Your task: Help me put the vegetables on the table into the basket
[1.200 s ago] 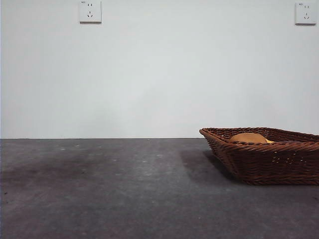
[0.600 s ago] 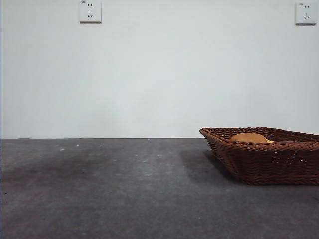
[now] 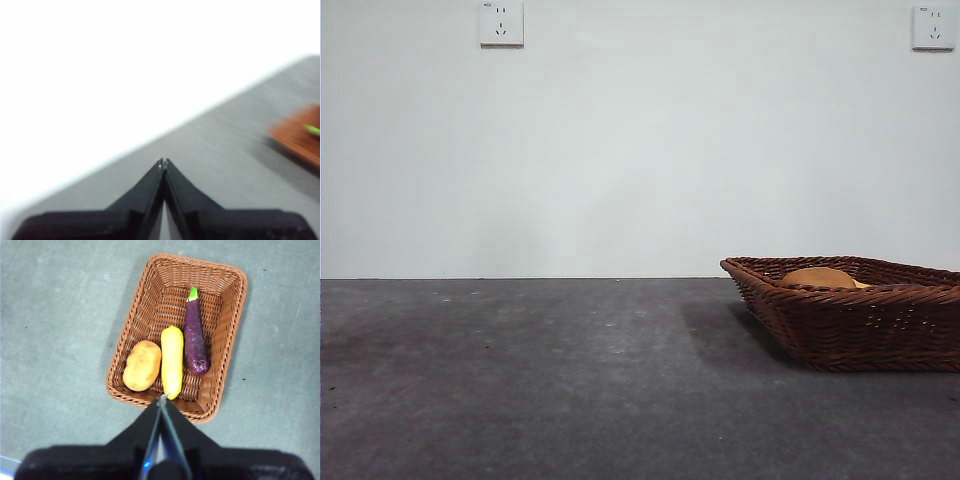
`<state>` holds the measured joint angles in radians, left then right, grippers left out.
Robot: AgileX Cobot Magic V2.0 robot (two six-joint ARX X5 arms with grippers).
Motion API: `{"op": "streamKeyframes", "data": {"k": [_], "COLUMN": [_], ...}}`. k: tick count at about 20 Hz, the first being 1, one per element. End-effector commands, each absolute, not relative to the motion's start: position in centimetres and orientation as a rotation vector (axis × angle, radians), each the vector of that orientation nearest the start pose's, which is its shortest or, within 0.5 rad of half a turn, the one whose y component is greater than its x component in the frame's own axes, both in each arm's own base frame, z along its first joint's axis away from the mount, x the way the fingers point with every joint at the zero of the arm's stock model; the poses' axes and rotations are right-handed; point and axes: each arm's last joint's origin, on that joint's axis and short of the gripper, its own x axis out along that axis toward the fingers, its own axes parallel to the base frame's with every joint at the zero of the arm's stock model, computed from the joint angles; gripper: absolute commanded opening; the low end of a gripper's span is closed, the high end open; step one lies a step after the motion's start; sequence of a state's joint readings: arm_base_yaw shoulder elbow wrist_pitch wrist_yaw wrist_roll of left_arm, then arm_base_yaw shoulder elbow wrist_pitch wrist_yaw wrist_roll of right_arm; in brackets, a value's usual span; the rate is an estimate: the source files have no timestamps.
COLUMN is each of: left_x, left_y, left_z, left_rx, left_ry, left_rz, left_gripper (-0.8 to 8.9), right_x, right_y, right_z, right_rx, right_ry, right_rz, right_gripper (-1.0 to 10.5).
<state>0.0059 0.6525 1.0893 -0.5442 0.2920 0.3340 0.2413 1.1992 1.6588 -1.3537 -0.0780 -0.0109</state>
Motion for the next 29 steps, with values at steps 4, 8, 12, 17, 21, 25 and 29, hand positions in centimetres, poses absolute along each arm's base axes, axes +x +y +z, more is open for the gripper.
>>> {"op": "streamKeyframes", "data": {"k": [4, 8, 12, 17, 21, 25, 29], "left_x": [8.6, 9.0, 9.4, 9.7, 9.6, 9.6, 9.7], "left_y": [0.1, 0.1, 0.2, 0.3, 0.4, 0.3, 0.4], "left_z": [32.4, 25.8, 20.3, 15.5, 15.0, 15.0, 14.9], "left_rx": [0.341, 0.281, 0.165, 0.030, 0.006, 0.007, 0.005], "left_ry": [0.001, -0.014, 0.042, 0.106, 0.158, 0.158, 0.174], "left_rz": [-0.137, -0.131, -0.128, -0.096, -0.076, -0.081, -0.081], "left_gripper": [-0.03, -0.03, -0.03, -0.03, -0.03, -0.03, -0.03], "right_x": [17.1, 17.1, 17.1, 17.1, 17.1, 17.1, 17.1], "right_y": [4.5, 4.5, 4.5, 4.5, 4.5, 4.5, 4.5], "right_z": [43.5, 43.5, 43.5, 43.5, 43.5, 43.5, 43.5], "right_rx": [-0.080, -0.080, -0.080, -0.080, -0.080, -0.080, -0.080], "right_ry": [0.919, 0.919, 0.919, 0.919, 0.919, 0.919, 0.919], "right_rz": [0.298, 0.298, 0.298, 0.298, 0.298, 0.298, 0.298], "right_gripper": [0.0, 0.0, 0.0, 0.0, 0.0, 0.0, 0.0]}}
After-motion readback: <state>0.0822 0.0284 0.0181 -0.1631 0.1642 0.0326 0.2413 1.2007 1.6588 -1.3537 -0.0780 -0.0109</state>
